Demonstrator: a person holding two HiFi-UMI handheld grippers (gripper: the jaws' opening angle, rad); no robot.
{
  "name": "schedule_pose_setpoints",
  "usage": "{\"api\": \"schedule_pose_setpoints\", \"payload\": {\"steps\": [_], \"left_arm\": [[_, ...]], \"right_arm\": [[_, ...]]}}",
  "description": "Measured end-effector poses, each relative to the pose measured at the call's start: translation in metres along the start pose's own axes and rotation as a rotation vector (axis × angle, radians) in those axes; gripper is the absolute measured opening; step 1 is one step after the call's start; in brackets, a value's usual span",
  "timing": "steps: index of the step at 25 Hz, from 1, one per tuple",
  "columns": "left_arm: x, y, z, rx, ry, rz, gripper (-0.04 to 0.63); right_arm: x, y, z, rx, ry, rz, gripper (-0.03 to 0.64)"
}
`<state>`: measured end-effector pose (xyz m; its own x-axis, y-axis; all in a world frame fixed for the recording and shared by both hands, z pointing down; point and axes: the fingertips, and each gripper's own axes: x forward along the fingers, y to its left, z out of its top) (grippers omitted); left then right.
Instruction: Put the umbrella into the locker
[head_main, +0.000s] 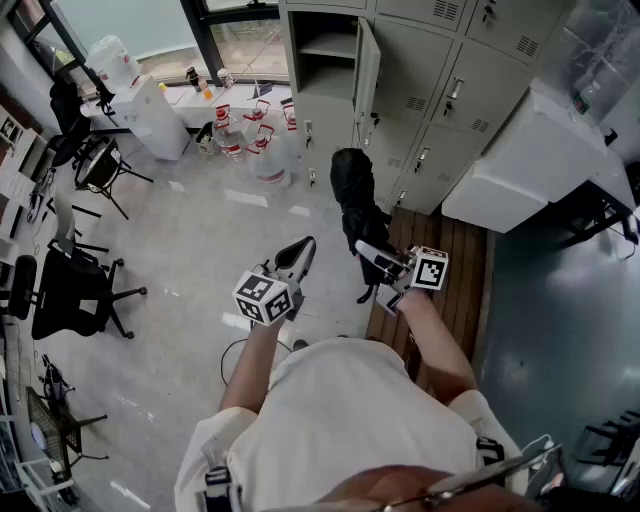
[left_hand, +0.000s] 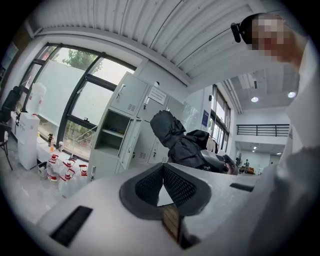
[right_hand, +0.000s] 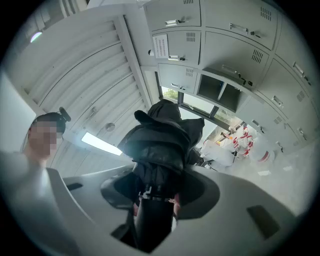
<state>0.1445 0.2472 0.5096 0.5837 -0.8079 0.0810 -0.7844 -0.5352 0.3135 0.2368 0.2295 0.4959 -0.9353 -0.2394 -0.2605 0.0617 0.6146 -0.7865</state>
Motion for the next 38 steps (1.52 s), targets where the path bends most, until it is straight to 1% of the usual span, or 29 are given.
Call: {"api": "schedule_pose_setpoints", "payload": {"steps": [11, 17, 20, 25, 28, 33, 38], "left_arm": [[0.009, 0.004, 0.002, -0.002, -0.012, 0.012, 0.004], [0.014, 0.005, -0.001, -0.002, -0.009, 0.024, 0.005], [0.014, 0.007, -0.001, -0.002, -0.012, 0.037, 0.005], [0.016, 0.008, -0.004, -0.008, -0.019, 0.055, 0.005], [0.018, 0.010, -0.005, -0.013, -0.013, 0.058, 0.005], [0.023, 0.029, -0.002, -0.022, -0.020, 0.057, 0.005], [0.037, 0.057, 0.004, -0.032, -0.023, 0.031, 0.004]], "right_arm": [[-0.001, -0.006, 0.007, -0.011, 0.019, 0.000, 0.198], [-0.005, -0.014, 0.015, 0.010, 0.002, 0.002, 0.199], [-0.005, -0.016, 0.016, -0.003, 0.019, -0.005, 0.199], [-0.005, -0.018, 0.013, -0.016, 0.044, 0.010, 0.199], [0.000, -0.022, 0.013, -0.005, 0.048, 0.006, 0.199], [0.013, -0.032, 0.016, -0.011, 0.058, 0.004, 0.199], [0.032, -0.051, 0.029, -0.018, 0.045, -0.013, 0.199]]}}
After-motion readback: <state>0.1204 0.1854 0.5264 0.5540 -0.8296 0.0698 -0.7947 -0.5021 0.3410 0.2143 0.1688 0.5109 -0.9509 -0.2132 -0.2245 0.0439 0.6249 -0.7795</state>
